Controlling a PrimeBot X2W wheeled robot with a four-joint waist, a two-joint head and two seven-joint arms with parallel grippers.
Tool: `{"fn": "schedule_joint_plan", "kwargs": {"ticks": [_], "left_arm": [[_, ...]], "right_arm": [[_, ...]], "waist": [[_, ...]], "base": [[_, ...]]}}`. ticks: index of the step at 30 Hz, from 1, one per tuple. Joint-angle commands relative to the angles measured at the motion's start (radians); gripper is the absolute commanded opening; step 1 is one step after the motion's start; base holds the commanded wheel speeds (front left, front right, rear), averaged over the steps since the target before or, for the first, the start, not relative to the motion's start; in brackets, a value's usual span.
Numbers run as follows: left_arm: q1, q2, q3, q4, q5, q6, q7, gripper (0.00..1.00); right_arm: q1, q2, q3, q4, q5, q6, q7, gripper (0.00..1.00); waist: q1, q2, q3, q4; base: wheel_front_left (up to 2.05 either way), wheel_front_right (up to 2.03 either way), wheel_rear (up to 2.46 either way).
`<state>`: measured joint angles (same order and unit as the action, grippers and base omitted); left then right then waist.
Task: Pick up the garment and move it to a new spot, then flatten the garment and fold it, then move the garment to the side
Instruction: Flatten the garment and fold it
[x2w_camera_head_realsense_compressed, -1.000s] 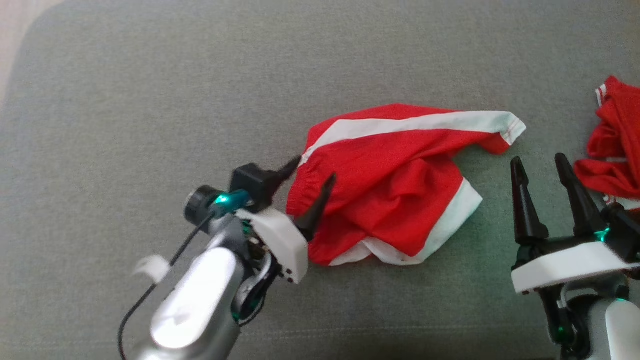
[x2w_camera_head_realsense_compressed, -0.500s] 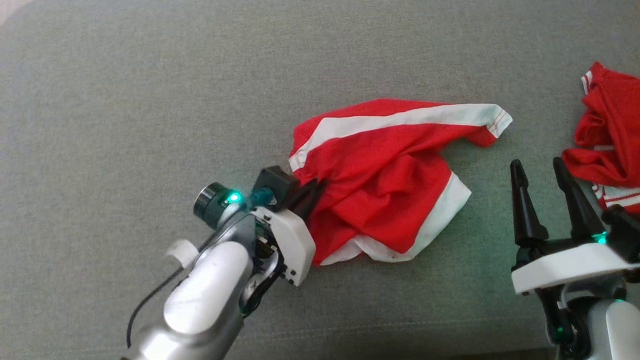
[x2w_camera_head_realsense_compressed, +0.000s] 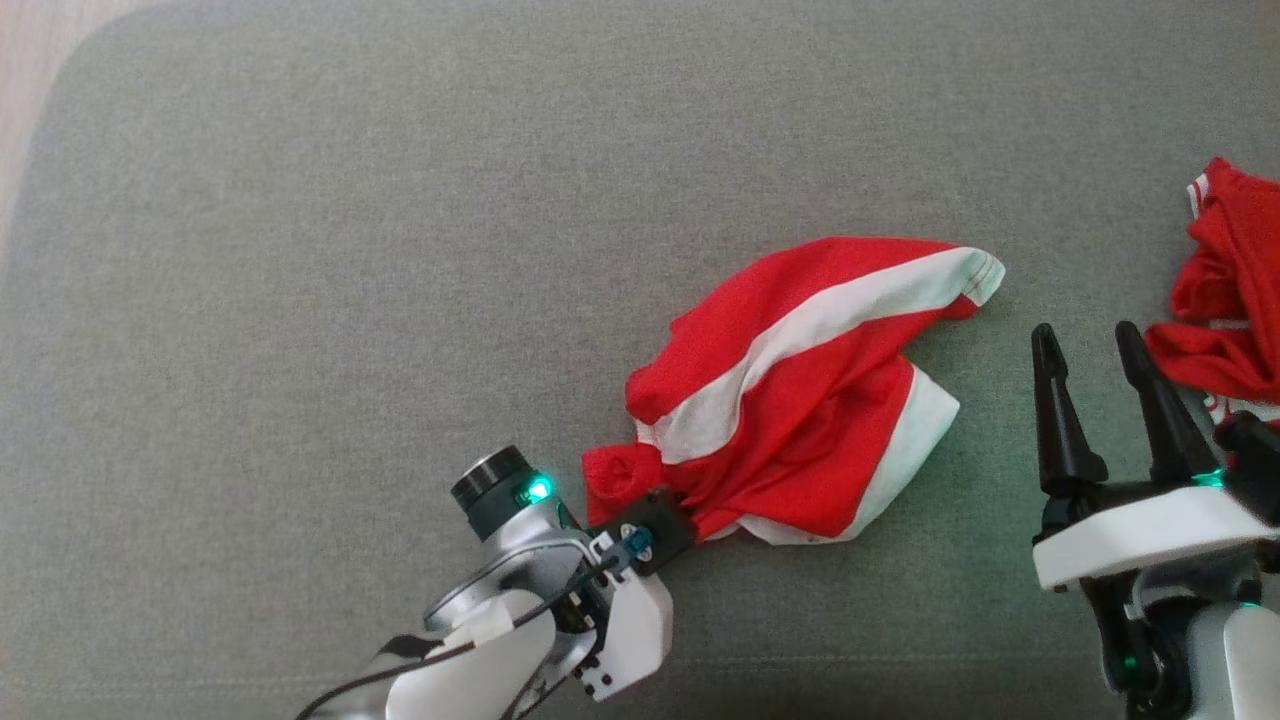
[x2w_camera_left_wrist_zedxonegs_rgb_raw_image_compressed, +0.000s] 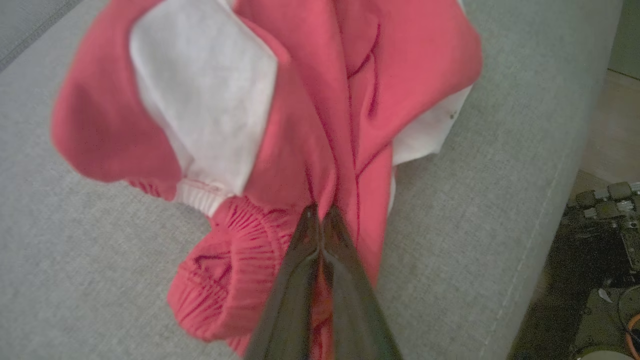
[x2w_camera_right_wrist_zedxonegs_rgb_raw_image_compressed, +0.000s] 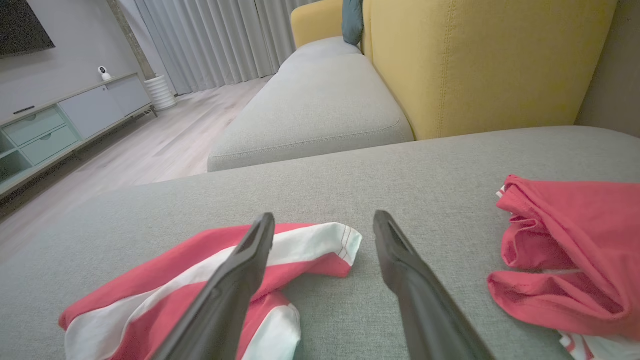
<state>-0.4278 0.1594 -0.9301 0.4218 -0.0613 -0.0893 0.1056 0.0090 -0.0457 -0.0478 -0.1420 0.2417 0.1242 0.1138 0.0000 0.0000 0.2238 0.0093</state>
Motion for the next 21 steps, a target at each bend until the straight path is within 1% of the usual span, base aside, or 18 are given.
{"fn": "schedule_joint_plan", "kwargs": {"ticks": [1, 2, 3, 4, 9, 15, 18, 21], "left_arm": [[-0.016, 0.010, 0.022, -0.016, 0.000, -0.001, -0.003, 0.00], [-0.012, 0.005, 0.025, -0.015, -0.006, 0.005, -0.013, 0.33], [-0.006, -0.001, 0.033, -0.017, -0.015, 0.014, -0.028, 0.90], [0.001, -0.005, 0.043, -0.020, -0.025, 0.025, -0.043, 1.00], [0.050, -0.018, 0.117, -0.079, -0.096, 0.082, -0.150, 1.00], [0.138, -0.007, 0.251, -0.191, -0.204, 0.167, -0.277, 1.00], [0.181, 0.003, 0.329, -0.245, -0.256, 0.215, -0.312, 1.00], [0.217, 0.023, 0.405, -0.287, -0.285, 0.266, -0.333, 1.00]], "right_arm": [[-0.016, -0.005, 0.018, -0.037, 0.010, 0.007, 0.005, 1.00], [-0.014, -0.005, 0.017, -0.039, 0.011, 0.007, 0.007, 1.00], [-0.012, -0.005, 0.017, -0.041, 0.011, 0.007, 0.008, 1.00], [-0.010, -0.005, 0.015, -0.042, 0.011, 0.007, 0.009, 1.00], [0.000, -0.005, 0.013, -0.063, 0.001, 0.007, 0.017, 1.00], [0.004, -0.005, 0.022, -0.099, -0.028, 0.007, 0.032, 1.00], [0.011, -0.005, 0.025, -0.113, -0.040, 0.007, 0.045, 1.00], [0.023, -0.005, 0.026, -0.125, -0.054, 0.007, 0.056, 1.00]], "waist": [[0.0000, 0.0000, -0.006, 0.001], [0.0000, 0.0000, -0.010, 0.001], [0.0000, 0.0000, -0.014, 0.002], [0.0000, 0.0000, -0.018, 0.003], [0.0000, 0.0000, -0.040, 0.013], [0.0000, 0.0000, -0.066, 0.028], [0.0000, 0.0000, -0.080, 0.034], [0.0000, 0.0000, -0.091, 0.043]], "base": [[0.00, 0.00, 0.00], [0.00, 0.00, 0.00], [0.00, 0.00, 0.00], [0.00, 0.00, 0.00], [0.00, 0.00, 0.00], [0.00, 0.00, 0.00], [0.00, 0.00, 0.00], [0.00, 0.00, 0.00]]}}
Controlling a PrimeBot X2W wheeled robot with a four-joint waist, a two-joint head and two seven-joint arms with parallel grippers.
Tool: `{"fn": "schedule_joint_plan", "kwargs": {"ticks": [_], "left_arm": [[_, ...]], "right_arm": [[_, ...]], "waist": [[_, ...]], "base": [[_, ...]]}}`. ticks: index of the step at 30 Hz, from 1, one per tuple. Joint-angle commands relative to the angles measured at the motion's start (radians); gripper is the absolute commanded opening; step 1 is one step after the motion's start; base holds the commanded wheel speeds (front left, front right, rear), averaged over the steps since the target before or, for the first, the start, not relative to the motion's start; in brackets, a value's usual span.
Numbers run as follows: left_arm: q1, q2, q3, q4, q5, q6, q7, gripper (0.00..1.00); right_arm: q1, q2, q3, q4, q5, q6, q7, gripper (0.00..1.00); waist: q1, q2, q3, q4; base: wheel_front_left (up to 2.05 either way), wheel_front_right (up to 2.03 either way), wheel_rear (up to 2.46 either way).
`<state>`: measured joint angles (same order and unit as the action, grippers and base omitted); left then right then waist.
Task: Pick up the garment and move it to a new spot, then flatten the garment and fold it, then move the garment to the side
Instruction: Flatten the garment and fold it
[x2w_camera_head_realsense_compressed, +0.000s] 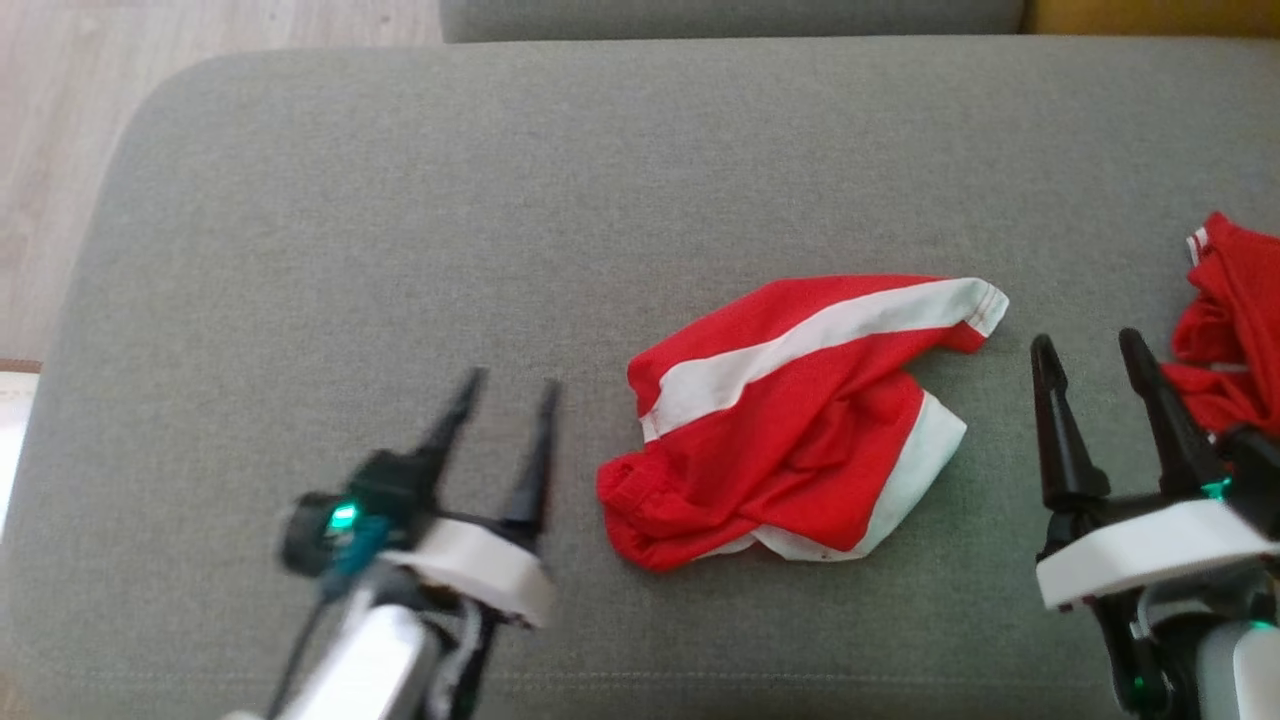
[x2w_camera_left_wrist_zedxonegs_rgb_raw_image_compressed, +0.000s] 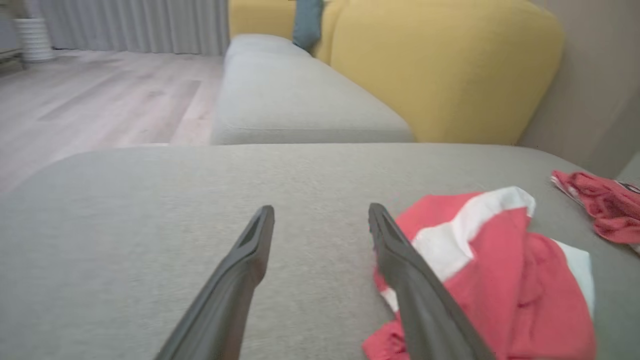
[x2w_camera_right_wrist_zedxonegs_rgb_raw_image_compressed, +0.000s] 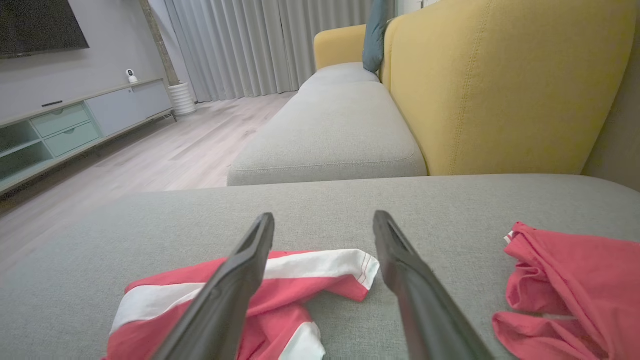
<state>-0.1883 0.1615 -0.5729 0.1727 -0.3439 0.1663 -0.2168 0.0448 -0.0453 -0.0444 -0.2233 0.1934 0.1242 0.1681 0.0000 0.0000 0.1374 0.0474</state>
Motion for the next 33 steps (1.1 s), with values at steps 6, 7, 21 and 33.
{"fn": "schedule_joint_plan", "kwargs": {"ticks": [6, 7, 21, 33], "left_arm": [[0.021, 0.069, 0.132, -0.084, -0.010, 0.073, -0.026, 1.00], [0.029, 0.078, 0.142, -0.091, -0.010, 0.079, -0.027, 1.00], [0.061, 0.128, 0.158, -0.139, -0.001, 0.105, -0.014, 1.00], [-0.148, 0.034, -0.010, -0.075, -0.082, -0.096, 0.201, 1.00]], "right_arm": [[0.005, -0.005, 0.030, -0.054, -0.019, 0.007, 0.017, 1.00], [0.009, -0.005, 0.032, -0.055, -0.020, 0.007, 0.019, 1.00], [0.015, -0.006, 0.035, -0.064, -0.021, 0.007, 0.032, 1.00], [-0.007, -0.005, 0.049, -0.055, -0.006, 0.007, 0.042, 1.00]], "waist": [[0.0000, 0.0000, -0.022, 0.012], [0.0000, 0.0000, -0.025, 0.013], [0.0000, 0.0000, -0.028, 0.012], [0.0000, 0.0000, 0.030, -0.010]], "base": [[0.00, 0.00, 0.00], [0.00, 0.00, 0.00], [0.00, 0.00, 0.00], [0.00, 0.00, 0.00]]}}
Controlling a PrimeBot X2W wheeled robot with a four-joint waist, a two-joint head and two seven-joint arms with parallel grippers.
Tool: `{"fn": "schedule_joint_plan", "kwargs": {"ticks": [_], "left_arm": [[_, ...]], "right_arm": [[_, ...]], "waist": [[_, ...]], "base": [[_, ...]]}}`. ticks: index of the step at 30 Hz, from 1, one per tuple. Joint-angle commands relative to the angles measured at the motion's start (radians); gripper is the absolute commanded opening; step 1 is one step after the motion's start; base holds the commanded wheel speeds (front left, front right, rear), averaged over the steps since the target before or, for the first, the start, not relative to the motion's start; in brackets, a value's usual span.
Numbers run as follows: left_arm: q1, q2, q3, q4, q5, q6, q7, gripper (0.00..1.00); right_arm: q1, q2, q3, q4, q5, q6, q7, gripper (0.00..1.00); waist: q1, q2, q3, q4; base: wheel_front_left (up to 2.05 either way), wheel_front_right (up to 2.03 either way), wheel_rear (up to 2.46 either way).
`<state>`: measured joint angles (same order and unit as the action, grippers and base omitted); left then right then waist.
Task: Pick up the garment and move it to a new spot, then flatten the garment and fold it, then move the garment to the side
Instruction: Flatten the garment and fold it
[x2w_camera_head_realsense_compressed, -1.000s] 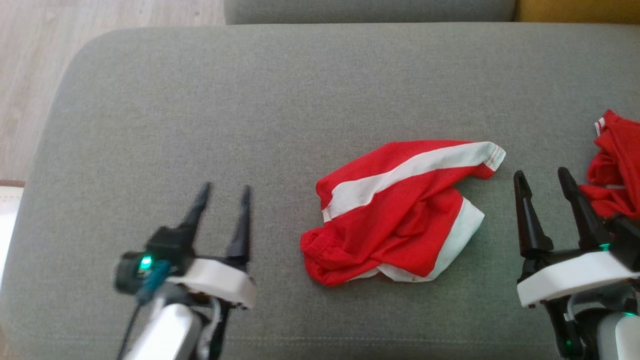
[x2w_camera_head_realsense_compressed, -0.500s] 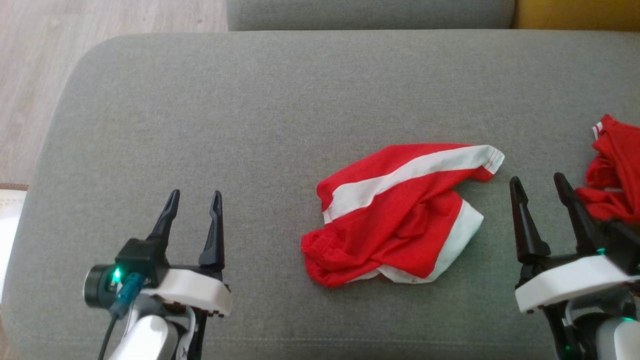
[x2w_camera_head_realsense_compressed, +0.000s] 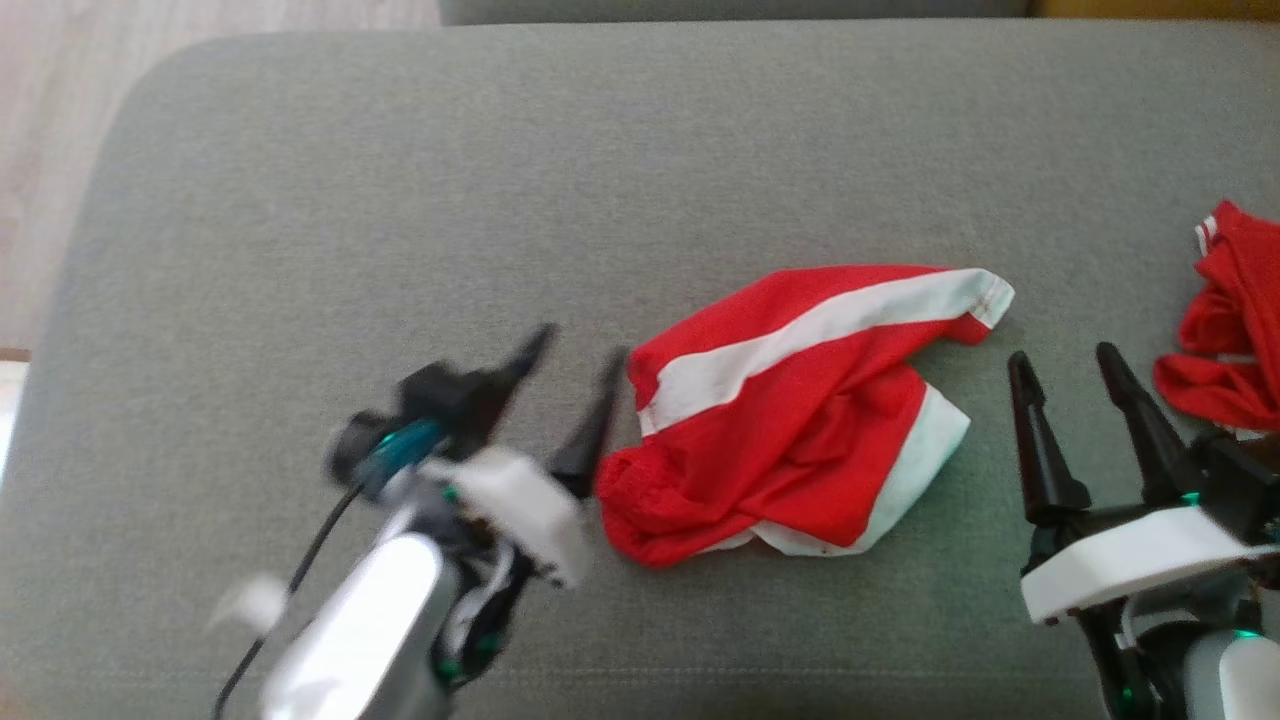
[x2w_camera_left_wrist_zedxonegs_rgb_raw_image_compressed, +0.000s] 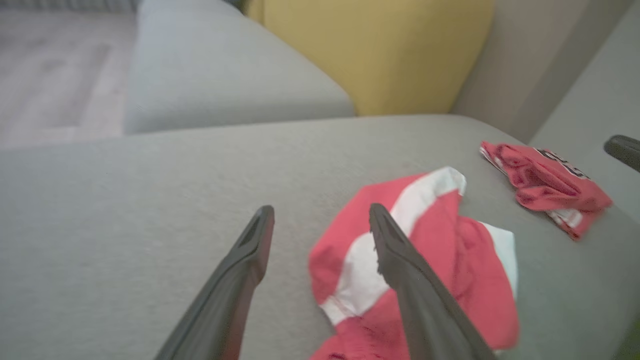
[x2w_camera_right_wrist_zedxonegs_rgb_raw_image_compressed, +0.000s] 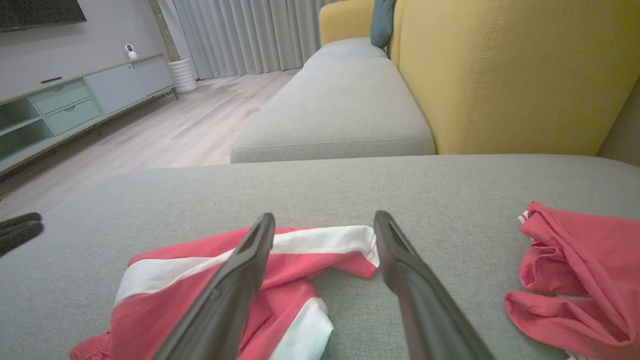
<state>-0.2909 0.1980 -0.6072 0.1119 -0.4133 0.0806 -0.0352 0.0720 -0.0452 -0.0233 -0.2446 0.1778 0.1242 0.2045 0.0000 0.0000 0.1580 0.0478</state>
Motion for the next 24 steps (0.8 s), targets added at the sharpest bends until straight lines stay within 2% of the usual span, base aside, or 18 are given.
{"fn": "schedule_joint_plan", "kwargs": {"ticks": [1, 5, 13, 14, 16, 17, 18, 24], "left_arm": [[-0.061, -0.020, 0.010, 0.007, -0.029, -0.028, 0.047, 1.00], [-0.109, -0.060, -0.022, 0.106, -0.070, -0.067, 0.128, 1.00], [-0.136, -0.077, -0.012, 0.224, -0.101, -0.070, 0.137, 1.00], [-0.137, -0.077, -0.011, 0.231, -0.104, -0.072, 0.134, 0.89], [-0.139, -0.079, -0.011, 0.245, -0.116, -0.080, 0.141, 0.22], [-0.139, -0.079, -0.011, 0.245, -0.116, -0.080, 0.141, 0.22], [-0.140, -0.080, -0.012, 0.252, -0.122, -0.085, 0.146, 0.00], [-0.155, -0.079, -0.017, 0.263, -0.116, -0.084, 0.133, 0.00]], "right_arm": [[-0.037, -0.005, 0.031, -0.031, 0.010, 0.007, 0.005, 1.00], [-0.048, -0.005, 0.038, -0.018, 0.025, 0.007, -0.001, 1.00], [-0.043, -0.005, 0.024, 0.003, 0.047, 0.007, -0.020, 1.00], [-0.044, -0.005, 0.024, 0.006, 0.050, 0.007, -0.021, 1.00], [-0.044, -0.005, 0.023, 0.009, 0.054, 0.007, -0.022, 1.00], [-0.044, -0.005, 0.023, 0.009, 0.054, 0.007, -0.022, 1.00], [-0.046, -0.005, 0.022, 0.011, 0.055, 0.007, -0.023, 1.00], [-0.075, -0.005, 0.010, 0.032, 0.045, 0.007, -0.020, 1.00]], "waist": [[0.0000, 0.0000, 0.014, -0.016], [0.0000, 0.0000, 0.033, -0.046], [0.0000, 0.0000, 0.051, -0.075], [0.0000, 0.0000, 0.052, -0.076], [0.0000, 0.0000, 0.053, -0.078], [0.0000, 0.0000, 0.053, -0.078], [0.0000, 0.0000, 0.054, -0.079], [0.0000, 0.0000, 0.056, -0.079]], "base": [[0.00, 0.00, 0.00], [0.00, 0.00, 0.00], [0.00, 0.00, 0.00], [0.00, 0.00, 0.00], [0.00, 0.00, 0.00], [0.00, 0.00, 0.00], [0.00, 0.00, 0.00], [0.00, 0.00, 0.00]]}}
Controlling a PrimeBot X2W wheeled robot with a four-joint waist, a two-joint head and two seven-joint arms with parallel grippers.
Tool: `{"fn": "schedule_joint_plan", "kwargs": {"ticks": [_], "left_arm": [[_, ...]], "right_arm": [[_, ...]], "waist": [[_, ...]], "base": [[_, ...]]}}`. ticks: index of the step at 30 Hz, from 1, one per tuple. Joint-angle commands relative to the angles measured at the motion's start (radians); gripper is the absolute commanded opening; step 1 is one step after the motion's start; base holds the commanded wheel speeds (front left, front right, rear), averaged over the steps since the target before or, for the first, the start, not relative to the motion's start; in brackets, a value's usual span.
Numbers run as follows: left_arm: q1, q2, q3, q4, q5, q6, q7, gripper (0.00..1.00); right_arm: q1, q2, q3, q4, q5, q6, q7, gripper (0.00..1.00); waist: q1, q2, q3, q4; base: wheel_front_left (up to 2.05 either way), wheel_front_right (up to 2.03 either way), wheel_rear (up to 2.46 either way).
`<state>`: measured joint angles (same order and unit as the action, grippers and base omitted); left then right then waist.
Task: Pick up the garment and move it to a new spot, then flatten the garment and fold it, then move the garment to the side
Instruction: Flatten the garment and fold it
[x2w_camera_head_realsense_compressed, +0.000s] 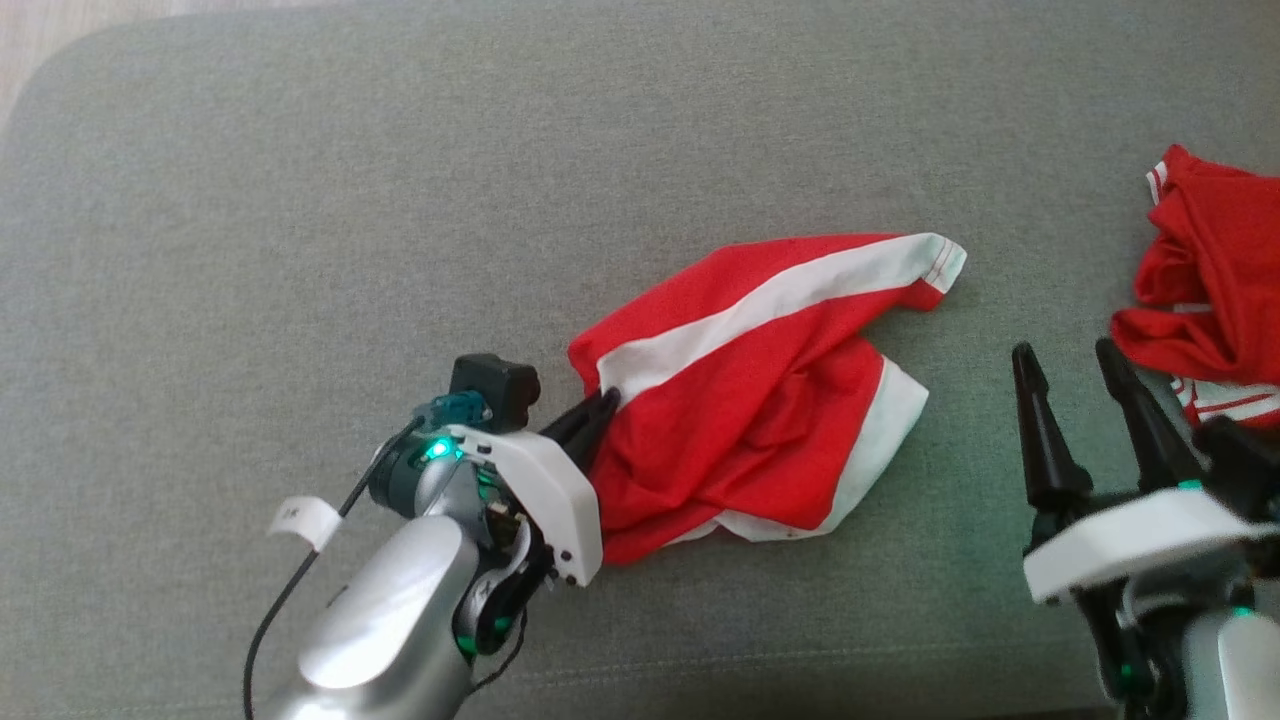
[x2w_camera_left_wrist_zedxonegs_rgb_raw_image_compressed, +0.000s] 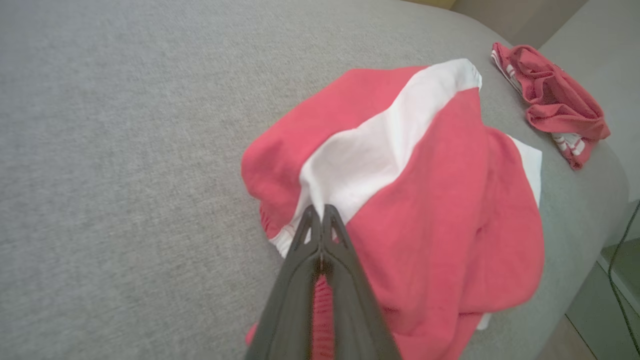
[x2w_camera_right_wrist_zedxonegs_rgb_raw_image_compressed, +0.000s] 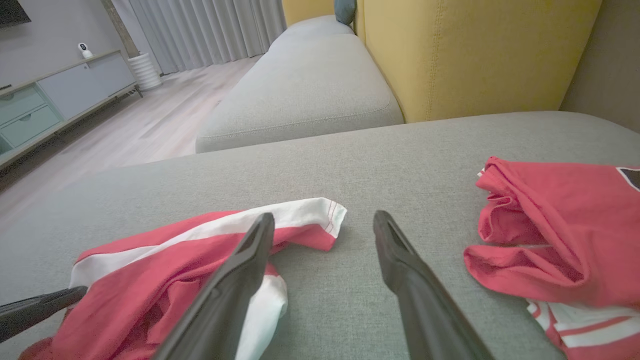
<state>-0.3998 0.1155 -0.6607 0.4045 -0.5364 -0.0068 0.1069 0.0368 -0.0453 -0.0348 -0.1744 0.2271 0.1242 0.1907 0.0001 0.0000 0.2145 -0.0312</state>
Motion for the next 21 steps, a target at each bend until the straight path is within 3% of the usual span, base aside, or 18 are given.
{"fn": "schedule_joint_plan", "kwargs": {"ticks": [1, 12, 21], "left_arm": [[-0.049, 0.005, 0.037, -0.032, 0.012, 0.007, -0.014, 0.00], [-0.091, -0.001, 0.010, -0.058, 0.037, 0.003, -0.034, 0.00], [-0.132, -0.013, -0.014, -0.055, 0.046, -0.013, -0.049, 0.00]], "right_arm": [[-0.053, -0.012, 0.019, -0.023, -0.009, 0.007, -0.001, 1.00], [-0.326, -0.164, 0.065, 0.356, 0.083, 0.007, 0.062, 1.00], [-0.507, -0.198, 0.144, 0.648, 0.159, 0.007, 0.036, 1.00]], "waist": [[-0.0001, 0.0000, 0.000, 0.001], [-0.0001, 0.0000, 0.040, 0.062], [-0.0001, 0.0000, 0.088, 0.104]], "base": [[0.00, 0.00, 0.00], [0.00, 0.00, 0.00], [0.00, 0.00, 0.00]]}}
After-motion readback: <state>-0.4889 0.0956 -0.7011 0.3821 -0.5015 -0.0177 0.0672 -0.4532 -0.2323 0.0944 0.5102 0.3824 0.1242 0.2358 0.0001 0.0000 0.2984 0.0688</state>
